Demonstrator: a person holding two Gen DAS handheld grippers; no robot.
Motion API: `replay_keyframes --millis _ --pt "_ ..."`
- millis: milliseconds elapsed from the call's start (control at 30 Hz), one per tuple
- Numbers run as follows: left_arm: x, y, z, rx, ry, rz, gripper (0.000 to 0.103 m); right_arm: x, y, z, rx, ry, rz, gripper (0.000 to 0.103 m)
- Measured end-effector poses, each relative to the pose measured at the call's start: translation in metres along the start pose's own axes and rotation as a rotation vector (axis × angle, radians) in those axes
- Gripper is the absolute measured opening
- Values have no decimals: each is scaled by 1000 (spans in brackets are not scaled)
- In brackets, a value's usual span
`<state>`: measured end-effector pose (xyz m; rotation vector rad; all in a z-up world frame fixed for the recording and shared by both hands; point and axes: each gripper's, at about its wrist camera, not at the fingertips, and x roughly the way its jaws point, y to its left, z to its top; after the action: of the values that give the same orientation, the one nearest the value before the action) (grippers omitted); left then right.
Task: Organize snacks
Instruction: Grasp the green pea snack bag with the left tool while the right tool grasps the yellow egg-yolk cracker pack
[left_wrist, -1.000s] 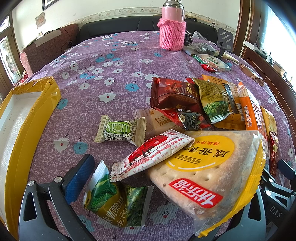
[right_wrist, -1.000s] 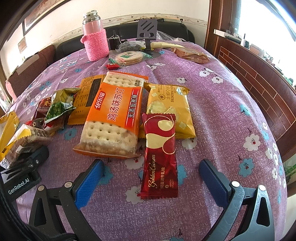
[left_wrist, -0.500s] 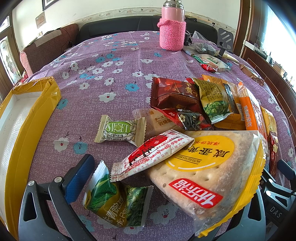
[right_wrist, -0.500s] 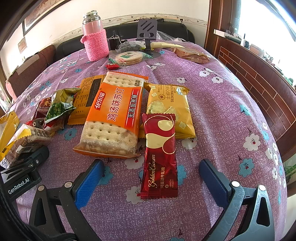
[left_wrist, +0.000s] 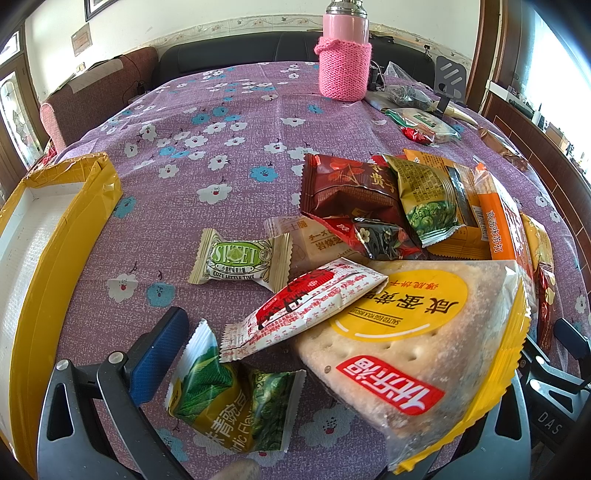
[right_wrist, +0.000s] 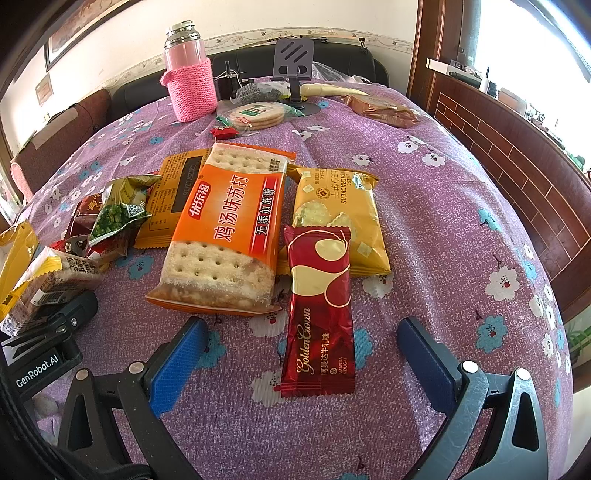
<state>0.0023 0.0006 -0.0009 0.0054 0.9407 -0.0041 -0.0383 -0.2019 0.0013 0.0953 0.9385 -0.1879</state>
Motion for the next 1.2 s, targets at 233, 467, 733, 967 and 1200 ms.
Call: replay_keyframes --millis 233,467,733,967,1200 --pt "-1 -1 1 49 47 -31 103 2 -1 3 5 7 7 103" --pt "-28 11 -16 66 33 -137 96 3 -3 6 -3 29 15 103" --pt "-93 72 -33 32 24 -256 89 1 -4 4 -18 41 22 103" --pt "-115 114 -50 -38 -25 -317 90 -13 0 -14 -56 66 24 103" --pt "-104 116 -68 -60 85 -404 76 -41 14 -12 -68 83 132 85"
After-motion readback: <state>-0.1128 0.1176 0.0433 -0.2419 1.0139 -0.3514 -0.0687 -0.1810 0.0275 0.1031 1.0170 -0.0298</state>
